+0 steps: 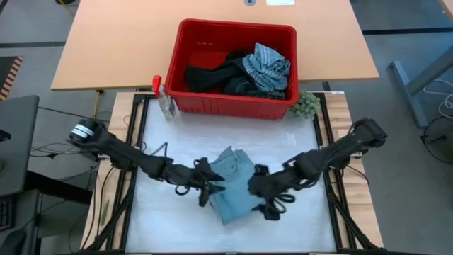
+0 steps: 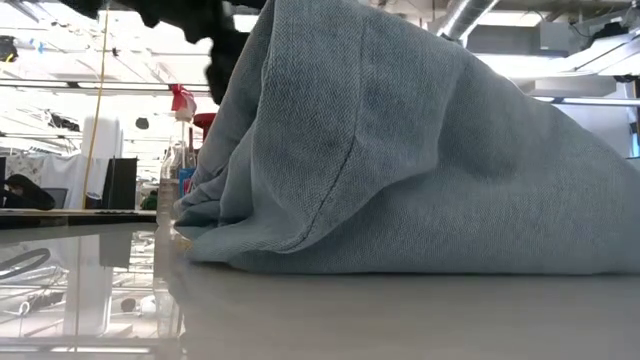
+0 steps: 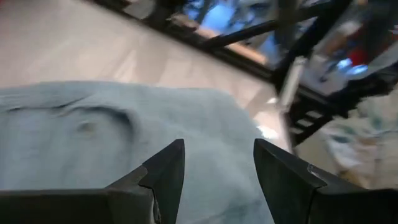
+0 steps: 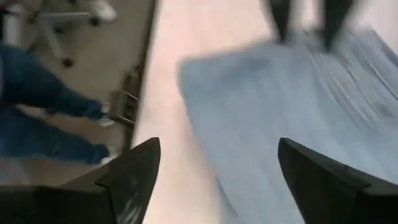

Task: Fold laundry
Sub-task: Fold the blue pants from the red laundry bin

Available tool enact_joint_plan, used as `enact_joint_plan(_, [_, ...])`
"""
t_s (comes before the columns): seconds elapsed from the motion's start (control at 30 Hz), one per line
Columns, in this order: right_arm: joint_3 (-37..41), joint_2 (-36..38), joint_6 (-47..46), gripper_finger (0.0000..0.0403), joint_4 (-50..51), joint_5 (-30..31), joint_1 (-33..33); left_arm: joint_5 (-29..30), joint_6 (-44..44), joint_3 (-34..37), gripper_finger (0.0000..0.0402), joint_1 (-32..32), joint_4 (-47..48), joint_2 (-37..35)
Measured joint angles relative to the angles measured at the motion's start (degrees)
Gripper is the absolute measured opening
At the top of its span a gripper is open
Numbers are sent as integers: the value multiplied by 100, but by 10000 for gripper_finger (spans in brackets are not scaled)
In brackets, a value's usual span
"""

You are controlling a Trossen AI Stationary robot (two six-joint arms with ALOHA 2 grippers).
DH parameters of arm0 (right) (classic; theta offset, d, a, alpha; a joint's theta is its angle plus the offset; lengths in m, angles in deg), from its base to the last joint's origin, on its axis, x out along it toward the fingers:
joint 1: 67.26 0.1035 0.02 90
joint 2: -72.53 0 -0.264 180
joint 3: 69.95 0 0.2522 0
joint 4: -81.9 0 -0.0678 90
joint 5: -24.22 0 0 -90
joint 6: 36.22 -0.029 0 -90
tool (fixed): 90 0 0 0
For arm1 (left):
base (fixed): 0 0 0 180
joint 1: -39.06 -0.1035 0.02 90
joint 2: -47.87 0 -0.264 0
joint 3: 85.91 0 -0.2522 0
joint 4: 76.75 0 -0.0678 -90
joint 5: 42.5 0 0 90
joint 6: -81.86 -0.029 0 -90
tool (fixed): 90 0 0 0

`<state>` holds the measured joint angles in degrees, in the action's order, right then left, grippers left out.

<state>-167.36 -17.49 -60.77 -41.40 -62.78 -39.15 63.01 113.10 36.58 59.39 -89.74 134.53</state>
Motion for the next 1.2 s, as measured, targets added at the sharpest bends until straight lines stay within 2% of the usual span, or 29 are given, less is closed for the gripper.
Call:
enact_joint_plan(0.07, [537, 297, -316, 331, -75, 342, 64, -252, 21, -69, 177, -50, -354, 355])
enact_joint_plan(0.13, [1259, 570, -799, 312, -567, 507, 119, -703, 44, -247, 174, -85, -367, 681])
enact_joint_plan(0.27, [2558, 883, -1351, 285, -2529, 571, 200, -1809, 65, -741, 165, -66, 108, 1282])
enact_joint_plan(0.37, [2992, 822, -1359, 274, -3167, 522, 436, -2602, 335, -971, 158, -73, 561, 1764])
enact_joint_plan(0.43, [3028, 791, -1314, 268, -3286, 389, 642, -3015, 579, -969, 152, -89, 380, 1910])
enact_joint_plan(0.57, [3024, 546, -1013, 257, -2768, 425, 1147, -3487, 694, -935, 137, -164, 363, 1935])
enact_joint_plan(0.67, [3056, 266, -1089, 254, -2354, 873, 1378, -3788, 687, -937, 126, -229, 658, 1935])
enact_joint_plan(0.77, [3015, -8, -1013, 253, -2475, 1023, 1333, -3976, 581, -948, 117, -290, 1178, 1921])
enact_joint_plan(0.9, [3026, -341, -989, 252, -2300, 809, 1201, -4201, 446, -949, 109, -435, 1520, 1875])
enact_joint_plan(1.07, [3021, -493, -1266, 234, -1075, 1402, 1197, -4279, -186, -953, 105, -585, 2342, 1786])
enact_joint_plan(1.2, [2883, -246, -832, 214, -869, 1137, 1174, -4342, -424, -926, 105, -707, 2692, 1567])
